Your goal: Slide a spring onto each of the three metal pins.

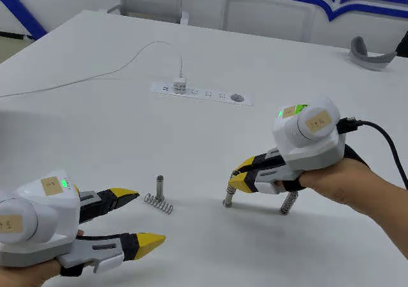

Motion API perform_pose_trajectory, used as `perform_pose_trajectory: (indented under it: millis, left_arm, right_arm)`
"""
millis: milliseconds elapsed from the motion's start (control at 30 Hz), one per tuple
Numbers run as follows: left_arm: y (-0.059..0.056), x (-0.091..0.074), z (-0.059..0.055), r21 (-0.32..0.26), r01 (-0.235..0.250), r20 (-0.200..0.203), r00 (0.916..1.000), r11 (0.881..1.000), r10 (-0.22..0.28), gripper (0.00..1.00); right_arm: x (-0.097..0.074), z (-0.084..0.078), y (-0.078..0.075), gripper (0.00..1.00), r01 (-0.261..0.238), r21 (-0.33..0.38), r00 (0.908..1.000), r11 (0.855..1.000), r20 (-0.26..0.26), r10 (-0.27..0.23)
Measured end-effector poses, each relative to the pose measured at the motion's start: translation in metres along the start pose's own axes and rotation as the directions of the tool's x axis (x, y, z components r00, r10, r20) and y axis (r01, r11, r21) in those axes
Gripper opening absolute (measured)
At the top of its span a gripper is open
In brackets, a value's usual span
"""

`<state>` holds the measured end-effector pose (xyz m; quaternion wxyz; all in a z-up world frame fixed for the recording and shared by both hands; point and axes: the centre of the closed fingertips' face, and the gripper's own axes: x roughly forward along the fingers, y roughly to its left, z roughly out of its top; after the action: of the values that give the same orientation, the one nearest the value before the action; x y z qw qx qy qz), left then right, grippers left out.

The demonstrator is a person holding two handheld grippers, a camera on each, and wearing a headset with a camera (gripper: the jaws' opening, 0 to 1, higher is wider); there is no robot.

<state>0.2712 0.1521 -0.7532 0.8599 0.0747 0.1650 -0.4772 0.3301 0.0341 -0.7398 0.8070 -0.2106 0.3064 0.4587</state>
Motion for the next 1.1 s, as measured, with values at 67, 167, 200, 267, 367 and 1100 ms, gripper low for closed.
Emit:
perform_pose_trajectory:
  millis: [67, 167, 200, 267, 367, 1100]
  left_arm:
    - [0.0, 0.0, 0.0, -0.002, -0.001, -0.002, 1.0, 1.0, 0.001, 0.54]
    - [-0.001, 0.0, -0.001, -0.002, 0.001, -0.005, 1.0, 1.0, -0.001, 0.54]
    - [-0.001, 0.0, -0.001, -0.002, 0.0, -0.005, 1.0, 1.0, 0.0, 0.54]
    - [0.0, 0.0, -0.002, -0.004, -0.003, -0.007, 1.0, 1.0, 0.003, 0.54]
    - [0.001, 0.0, -0.002, -0.007, -0.007, -0.006, 1.0, 1.0, 0.007, 0.54]
    - [0.0, -0.002, -0.002, -0.02, -0.019, -0.012, 0.9997, 1.0, 0.019, 0.53]
  right_arm:
    - [0.002, -0.003, 0.0, 0.12, 0.0, 0.007, 1.0, 1.0, -0.001, 0.0]
    - [0.005, -0.007, 0.0, 0.12, -0.001, 0.01, 1.0, 1.0, -0.005, 0.002]
    - [0.006, -0.008, 0.001, 0.12, -0.003, 0.01, 1.0, 1.0, -0.007, 0.003]
    - [0.008, -0.009, 0.0, 0.12, -0.005, 0.009, 0.9999, 1.0, -0.009, 0.005]
    - [0.011, -0.009, 0.0, 0.12, -0.01, 0.013, 0.9999, 1.0, -0.012, 0.01]
    - [0.02, -0.023, 0.002, 0.13, -0.022, 0.043, 0.9996, 0.999, -0.02, 0.023]
